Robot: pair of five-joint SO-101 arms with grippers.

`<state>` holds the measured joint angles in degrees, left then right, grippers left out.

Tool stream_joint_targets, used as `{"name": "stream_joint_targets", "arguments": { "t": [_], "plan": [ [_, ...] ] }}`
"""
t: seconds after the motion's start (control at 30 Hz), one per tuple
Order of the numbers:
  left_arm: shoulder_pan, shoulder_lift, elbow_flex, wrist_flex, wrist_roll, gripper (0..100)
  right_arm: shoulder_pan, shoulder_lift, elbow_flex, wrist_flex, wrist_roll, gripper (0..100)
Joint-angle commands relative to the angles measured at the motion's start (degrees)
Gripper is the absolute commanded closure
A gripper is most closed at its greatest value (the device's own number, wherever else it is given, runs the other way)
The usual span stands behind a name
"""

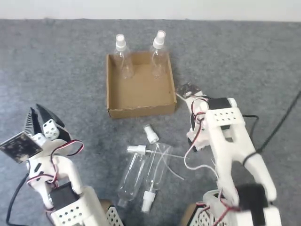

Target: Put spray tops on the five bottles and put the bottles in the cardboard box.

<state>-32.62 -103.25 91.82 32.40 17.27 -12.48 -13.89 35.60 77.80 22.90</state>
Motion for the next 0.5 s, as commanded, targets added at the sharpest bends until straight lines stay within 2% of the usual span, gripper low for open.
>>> {"name": "stream_joint_targets", "arguments": {
  "t": [0.0, 0.2, 0.47],
  "plan": [
    [0.3, -1.1, -0.7, -1.9, -0.4, 94, 0.0, -9.4, -2.8, 3.2, -4.0, 91.7],
    [0.4, -1.1, -0.7, -1.9, -0.4, 94, -1.6, -17.1, -2.8, 5.2, -8.1, 92.3],
    [0.4, -1.1, -0.7, -1.9, -0.4, 94, -10.1, -28.0, -2.7, 5.8, -14.5, 97.6]
  ]
}}
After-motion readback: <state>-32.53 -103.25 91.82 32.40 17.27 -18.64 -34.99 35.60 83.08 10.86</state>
